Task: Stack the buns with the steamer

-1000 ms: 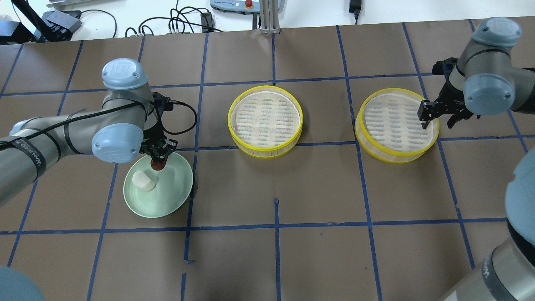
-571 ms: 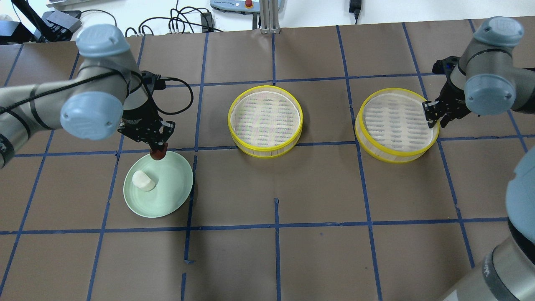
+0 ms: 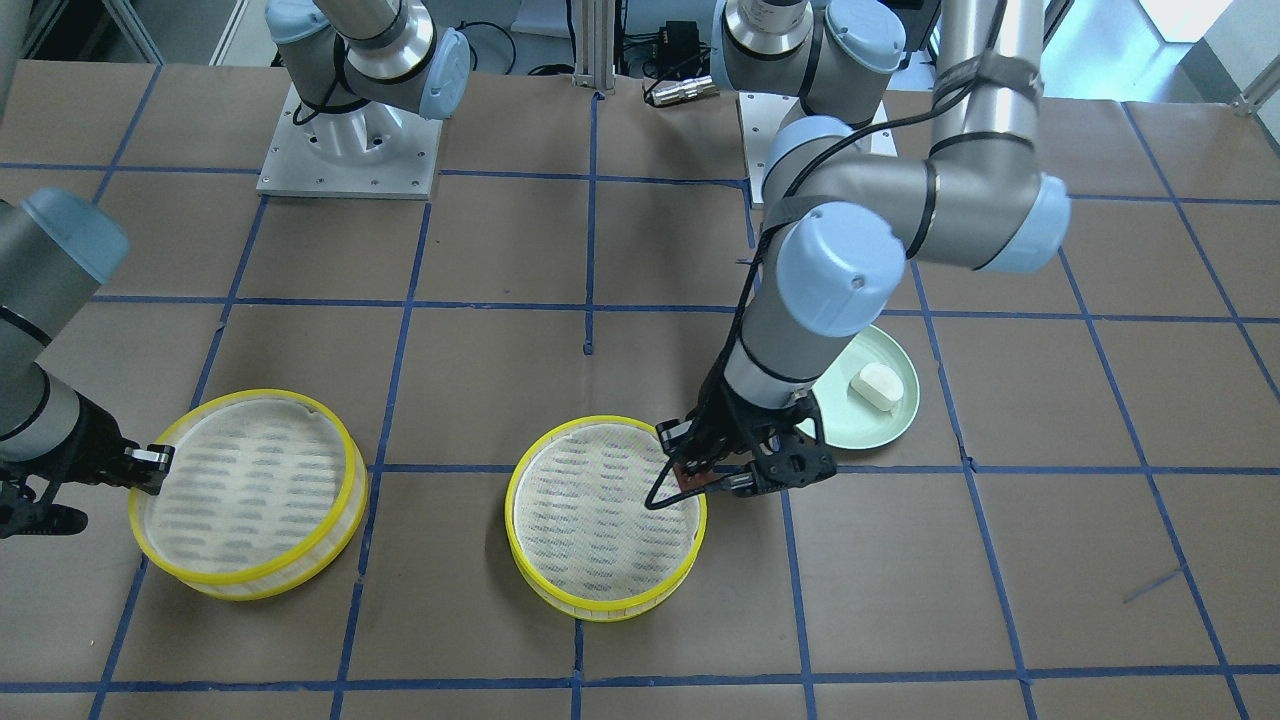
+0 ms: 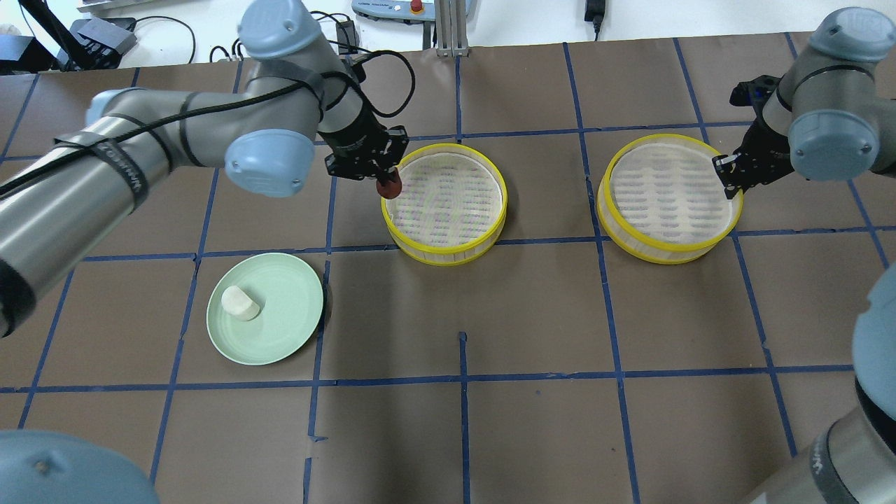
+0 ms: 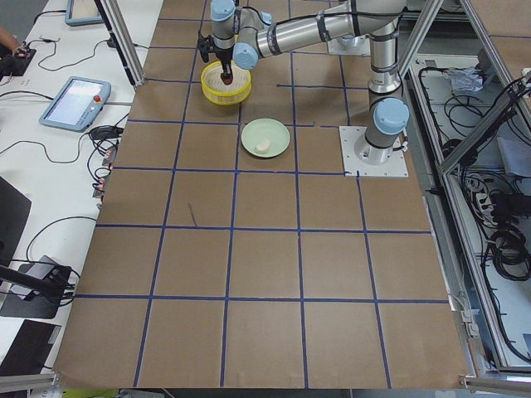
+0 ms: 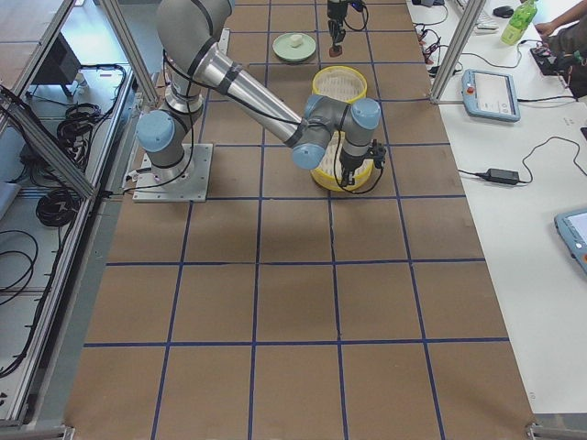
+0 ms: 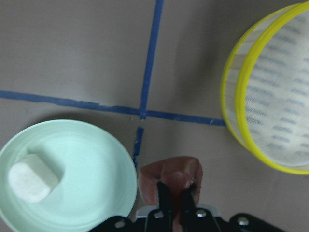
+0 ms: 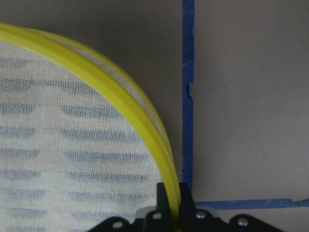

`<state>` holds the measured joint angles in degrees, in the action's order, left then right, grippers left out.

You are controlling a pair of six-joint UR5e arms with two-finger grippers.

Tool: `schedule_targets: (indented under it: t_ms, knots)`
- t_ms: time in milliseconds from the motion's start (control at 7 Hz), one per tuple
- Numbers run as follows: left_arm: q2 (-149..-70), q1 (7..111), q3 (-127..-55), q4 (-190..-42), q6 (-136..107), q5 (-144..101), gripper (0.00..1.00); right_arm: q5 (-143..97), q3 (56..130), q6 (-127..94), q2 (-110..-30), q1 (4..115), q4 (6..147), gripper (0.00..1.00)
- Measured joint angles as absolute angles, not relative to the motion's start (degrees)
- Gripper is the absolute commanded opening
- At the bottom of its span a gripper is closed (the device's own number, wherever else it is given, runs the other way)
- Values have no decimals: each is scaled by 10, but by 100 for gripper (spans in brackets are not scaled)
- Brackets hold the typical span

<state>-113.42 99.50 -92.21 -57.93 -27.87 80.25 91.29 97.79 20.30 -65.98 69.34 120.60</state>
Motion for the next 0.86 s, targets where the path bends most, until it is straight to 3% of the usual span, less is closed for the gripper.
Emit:
schedule_targets:
  t_ms: [143,857]
  knots:
    - [-1156,1013,-910,-559,-312,801,100,907,964,202,-665,694,1190,8]
    - [-1154,1025,-904,-552,-318,802,100,887,945,138,-705,735,1153,8]
